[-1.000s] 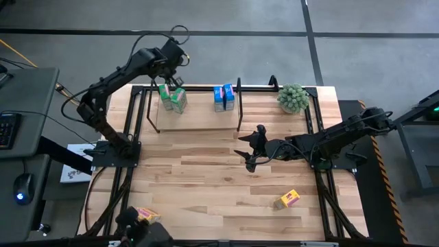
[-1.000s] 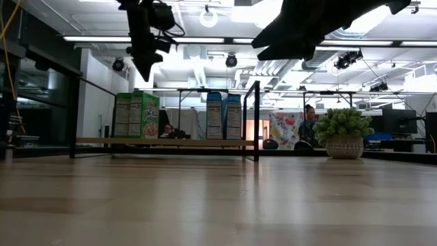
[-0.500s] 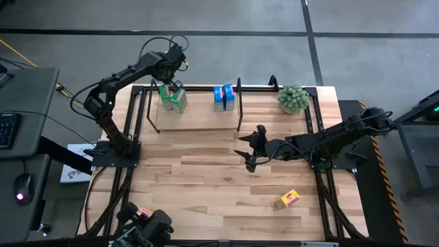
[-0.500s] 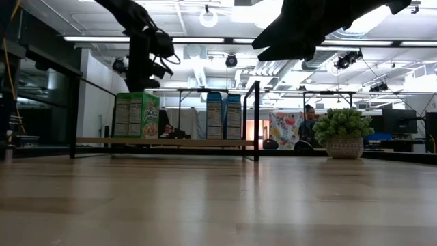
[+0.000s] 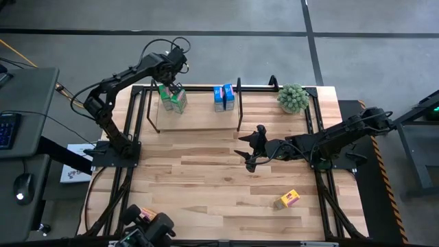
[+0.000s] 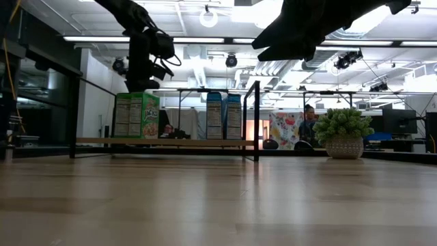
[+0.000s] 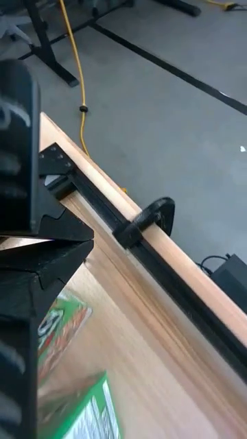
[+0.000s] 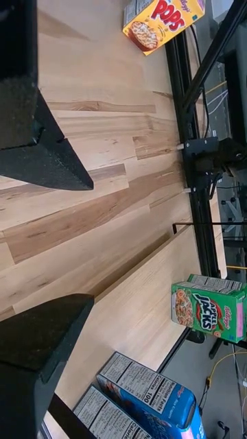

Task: Stack cereal on shelf
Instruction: Adjust the green cereal boxes on the shelf

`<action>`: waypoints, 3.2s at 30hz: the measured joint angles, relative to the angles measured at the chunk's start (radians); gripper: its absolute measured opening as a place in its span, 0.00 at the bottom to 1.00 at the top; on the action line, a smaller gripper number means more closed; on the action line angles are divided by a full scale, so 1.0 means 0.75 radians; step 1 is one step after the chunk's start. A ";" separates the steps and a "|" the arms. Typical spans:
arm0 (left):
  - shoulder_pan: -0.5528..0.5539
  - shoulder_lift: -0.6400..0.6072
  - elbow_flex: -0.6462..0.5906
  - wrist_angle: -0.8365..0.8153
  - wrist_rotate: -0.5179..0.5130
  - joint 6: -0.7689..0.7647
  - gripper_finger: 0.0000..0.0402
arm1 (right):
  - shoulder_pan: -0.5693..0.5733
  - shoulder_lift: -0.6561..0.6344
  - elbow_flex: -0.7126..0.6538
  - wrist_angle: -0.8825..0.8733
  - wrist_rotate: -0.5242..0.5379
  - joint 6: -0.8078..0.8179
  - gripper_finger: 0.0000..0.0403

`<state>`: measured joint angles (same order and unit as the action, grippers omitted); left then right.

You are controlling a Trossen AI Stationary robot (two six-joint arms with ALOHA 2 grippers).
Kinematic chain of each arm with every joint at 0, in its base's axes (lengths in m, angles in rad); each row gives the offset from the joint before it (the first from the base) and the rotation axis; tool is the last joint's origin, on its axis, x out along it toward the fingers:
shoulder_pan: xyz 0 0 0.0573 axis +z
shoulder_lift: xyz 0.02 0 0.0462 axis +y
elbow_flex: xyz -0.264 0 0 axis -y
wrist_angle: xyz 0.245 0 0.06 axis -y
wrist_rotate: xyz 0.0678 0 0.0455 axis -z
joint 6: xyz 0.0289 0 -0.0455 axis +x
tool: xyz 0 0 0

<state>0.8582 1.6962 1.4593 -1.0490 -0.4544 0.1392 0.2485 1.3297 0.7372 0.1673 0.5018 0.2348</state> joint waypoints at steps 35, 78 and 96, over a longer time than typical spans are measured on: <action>-0.159 -0.166 0.001 0.059 0.200 -0.132 0.00 | 0.000 0.000 0.000 0.002 0.005 0.001 0.63; -0.262 -0.164 -0.142 0.195 0.309 0.345 0.00 | 0.000 0.000 0.000 -0.001 0.005 0.005 0.63; -0.299 -0.165 -0.098 0.199 0.215 0.341 0.00 | 0.000 0.000 0.000 -0.002 0.005 0.001 0.63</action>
<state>0.6337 1.5727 1.3859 -0.8995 -0.2930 0.3947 0.2482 1.3297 0.7372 0.1661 0.5053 0.2352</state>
